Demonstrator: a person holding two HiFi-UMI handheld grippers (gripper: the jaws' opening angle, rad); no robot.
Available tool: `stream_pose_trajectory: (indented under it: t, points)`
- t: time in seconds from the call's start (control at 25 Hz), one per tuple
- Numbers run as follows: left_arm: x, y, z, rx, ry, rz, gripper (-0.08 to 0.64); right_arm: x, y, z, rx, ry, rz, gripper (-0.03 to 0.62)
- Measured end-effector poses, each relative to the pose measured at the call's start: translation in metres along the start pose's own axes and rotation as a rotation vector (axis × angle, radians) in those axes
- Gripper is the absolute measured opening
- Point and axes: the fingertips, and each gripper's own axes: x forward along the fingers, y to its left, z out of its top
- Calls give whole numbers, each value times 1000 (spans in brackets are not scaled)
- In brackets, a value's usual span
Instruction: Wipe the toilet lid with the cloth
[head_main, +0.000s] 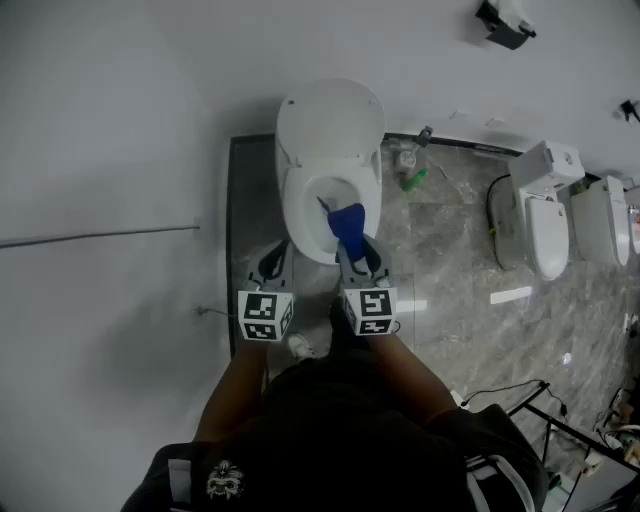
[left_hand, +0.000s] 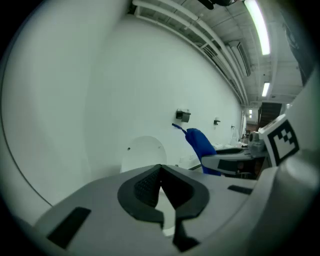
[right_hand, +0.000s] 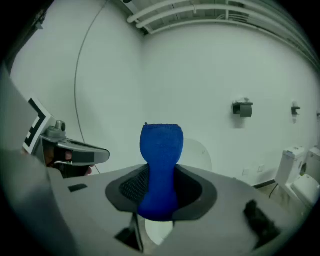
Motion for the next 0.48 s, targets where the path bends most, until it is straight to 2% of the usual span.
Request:
stream_pose_trajectory:
  t: [0.24, 0.36, 0.48]
  points:
    - [109, 6, -20, -38, 122, 22, 6, 96, -91, -42, 42, 206, 26, 135]
    - [134, 30, -31, -64, 165, 67, 6, 147, -103, -54, 34, 291, 65, 137]
    - [155, 48, -31, -74, 162, 78, 6, 185, -112, -54, 24, 324, 78, 137]
